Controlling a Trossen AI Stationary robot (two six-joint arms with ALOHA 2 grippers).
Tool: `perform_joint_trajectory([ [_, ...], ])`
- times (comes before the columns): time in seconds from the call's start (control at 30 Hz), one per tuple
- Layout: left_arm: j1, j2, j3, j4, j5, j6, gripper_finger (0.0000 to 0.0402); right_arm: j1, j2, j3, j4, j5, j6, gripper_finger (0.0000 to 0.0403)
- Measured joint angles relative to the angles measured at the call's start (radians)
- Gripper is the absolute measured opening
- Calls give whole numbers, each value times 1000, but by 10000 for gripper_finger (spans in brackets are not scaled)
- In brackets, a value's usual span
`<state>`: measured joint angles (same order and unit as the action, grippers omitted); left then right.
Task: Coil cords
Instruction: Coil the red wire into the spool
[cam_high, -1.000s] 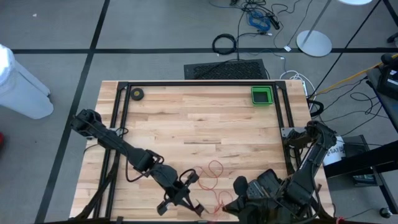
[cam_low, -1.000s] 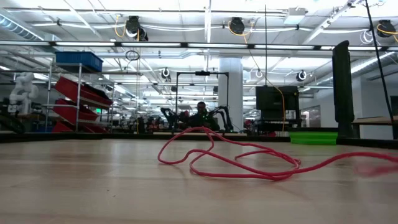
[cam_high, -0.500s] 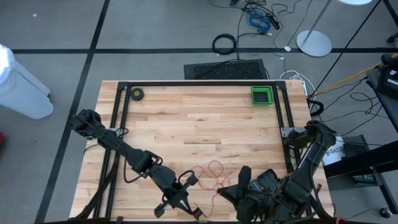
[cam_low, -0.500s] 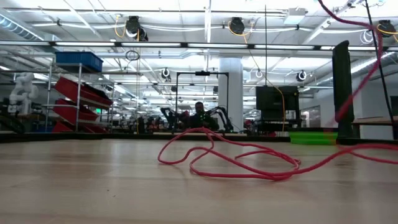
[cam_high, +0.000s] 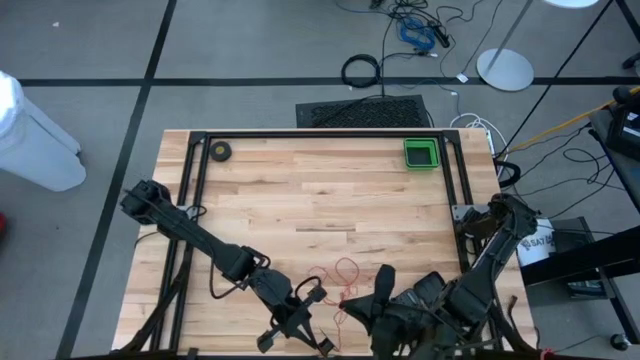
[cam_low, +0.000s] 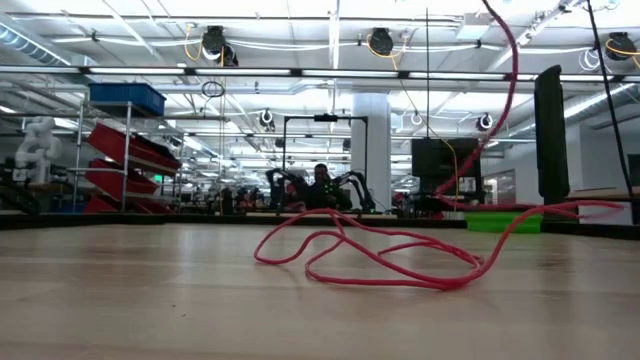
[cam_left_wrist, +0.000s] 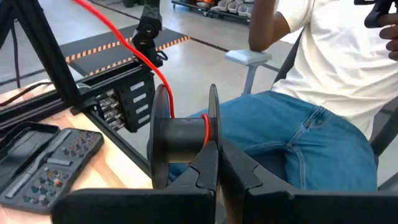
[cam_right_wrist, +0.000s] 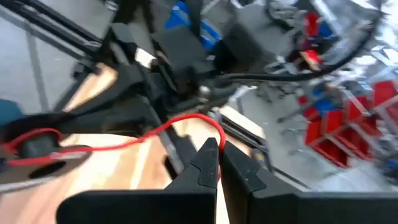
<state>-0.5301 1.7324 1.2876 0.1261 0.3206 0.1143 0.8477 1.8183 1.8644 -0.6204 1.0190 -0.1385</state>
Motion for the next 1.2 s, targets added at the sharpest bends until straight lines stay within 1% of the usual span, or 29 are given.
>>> perform_joint_trajectory([
  [0.13, 4, 29, 45, -3, 0, 18, 8, -16, 0, -8, 19, -123, 3, 0],
  [0.27, 3, 50, 75, -4, 0, 64, 8, -22, 0, -9, 19, -199, 13, 0],
  [0.43, -2, 50, 79, -3, -1, 93, 8, -21, 0, -9, 16, -221, 21, 0],
  [0.67, -4, 50, 79, 0, -5, 111, 8, -22, 0, -9, 13, -371, 18, 0],
  [0.8, -4, 49, 79, 0, -5, 111, 8, -21, 0, -9, 11, -382, 22, 0],
  [1.07, -4, 48, 79, 2, -10, 132, 8, -46, 26, -9, 52, -497, 14, 0],
  [1.2, -1, 48, 79, -4, -13, 133, 8, -56, 29, -9, 55, -522, 14, 0],
])
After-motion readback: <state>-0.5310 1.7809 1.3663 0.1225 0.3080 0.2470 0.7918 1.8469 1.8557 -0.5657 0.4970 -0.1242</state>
